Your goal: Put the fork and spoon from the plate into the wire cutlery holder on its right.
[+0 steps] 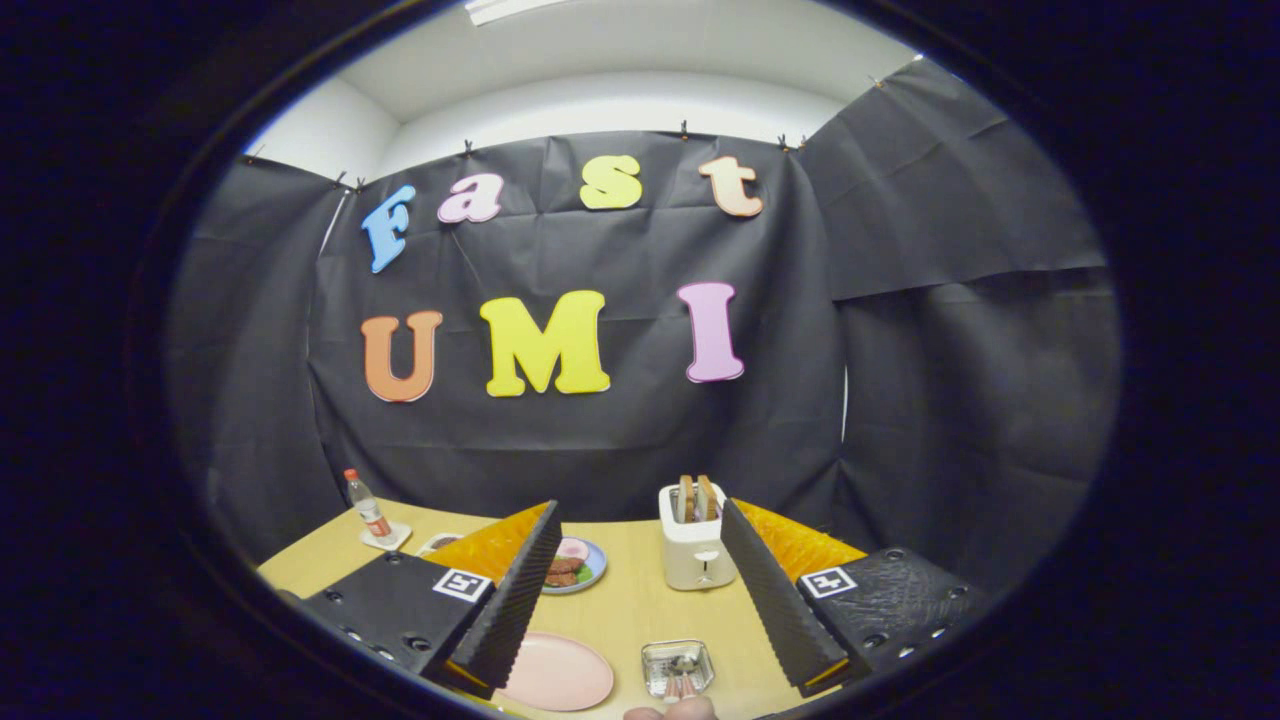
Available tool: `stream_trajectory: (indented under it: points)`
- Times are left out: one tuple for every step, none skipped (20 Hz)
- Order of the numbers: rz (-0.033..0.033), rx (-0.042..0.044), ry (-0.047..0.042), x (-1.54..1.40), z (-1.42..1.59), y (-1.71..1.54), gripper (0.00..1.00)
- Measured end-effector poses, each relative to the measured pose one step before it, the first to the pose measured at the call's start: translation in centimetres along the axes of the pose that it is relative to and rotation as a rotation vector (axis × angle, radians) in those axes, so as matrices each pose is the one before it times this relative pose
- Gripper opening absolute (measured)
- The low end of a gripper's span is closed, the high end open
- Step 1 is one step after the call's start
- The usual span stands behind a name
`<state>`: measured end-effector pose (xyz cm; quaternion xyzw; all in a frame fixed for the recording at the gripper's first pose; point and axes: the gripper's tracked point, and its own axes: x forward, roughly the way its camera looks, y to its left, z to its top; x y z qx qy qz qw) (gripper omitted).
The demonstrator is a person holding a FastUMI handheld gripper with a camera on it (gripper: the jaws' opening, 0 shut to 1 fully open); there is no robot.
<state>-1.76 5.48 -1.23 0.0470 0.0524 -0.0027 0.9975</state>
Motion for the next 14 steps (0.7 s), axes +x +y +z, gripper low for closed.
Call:
stream_trajectory:
  points:
    - [0.0001, -0.00928, -0.00937, -0.169, 0.289, 0.055, 0.96]
    - [0.00209, -0.00993, -0.01097, -0.14, 0.265, 0.149, 0.96]
    - [0.00019, -0.00833, -0.01012, -0.165, 0.325, 0.122, 0.96]
    - [0.00129, -0.00908, -0.0141, -0.005, 0.407, 0.185, 0.96]
    - [0.00225, -0.01026, -0.01571, -0.176, 0.473, 0.098, 0.96]
    - [0.00295, -0.00937, -0.0131, -0.103, 0.309, 0.053, 0.96]
    - [0.00196, -0.00574, -0.00868, -0.127, 0.21, 0.094, 0.96]
    - [0.0021, -0.00591, -0.00614, -0.006, 0.155, 0.101, 0.96]
    - [0.00363, -0.0038, -0.00551, -0.099, 0.11, 0.138, 0.96]
    - [0.00163, -0.00606, -0.00701, -0.131, 0.198, 0.107, 0.96]
    - [0.00128, -0.00802, -0.01346, -0.133, 0.324, 0.05, 0.96]
    - [-0.00033, -0.00995, -0.01124, -0.041, 0.216, 0.065, 0.96]
    - [0.00032, -0.00507, -0.0113, -0.104, 0.343, 0.019, 0.96]
    - [0.00091, 0.00236, -0.00766, -0.09, 0.219, 0.156, 0.96]
